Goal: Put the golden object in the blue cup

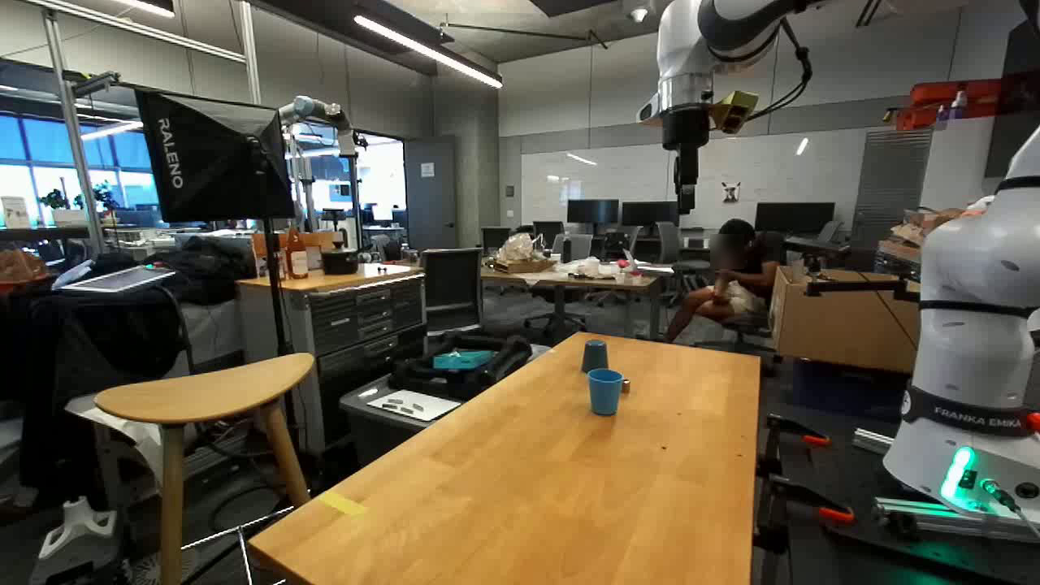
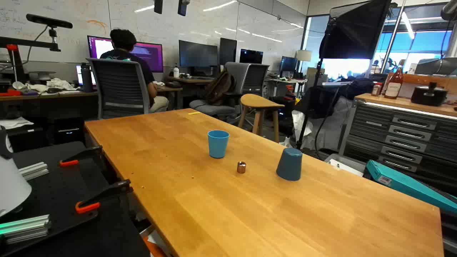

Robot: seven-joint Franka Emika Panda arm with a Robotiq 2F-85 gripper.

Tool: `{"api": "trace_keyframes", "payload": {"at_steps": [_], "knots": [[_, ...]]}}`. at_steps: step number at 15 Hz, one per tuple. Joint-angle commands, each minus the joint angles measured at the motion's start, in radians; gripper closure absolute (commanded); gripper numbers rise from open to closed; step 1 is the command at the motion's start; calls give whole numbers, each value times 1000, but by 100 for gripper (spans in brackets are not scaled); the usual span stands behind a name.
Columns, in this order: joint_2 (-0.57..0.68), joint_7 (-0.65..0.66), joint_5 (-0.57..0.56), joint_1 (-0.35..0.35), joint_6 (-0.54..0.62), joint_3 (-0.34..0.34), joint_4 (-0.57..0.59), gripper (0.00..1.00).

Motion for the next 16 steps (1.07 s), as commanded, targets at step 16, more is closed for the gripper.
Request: {"api": "trace_keyframes", "payload": {"at_steps": [16], "knots": [[663,539,-253,-155,437,-22,177,0]]}}
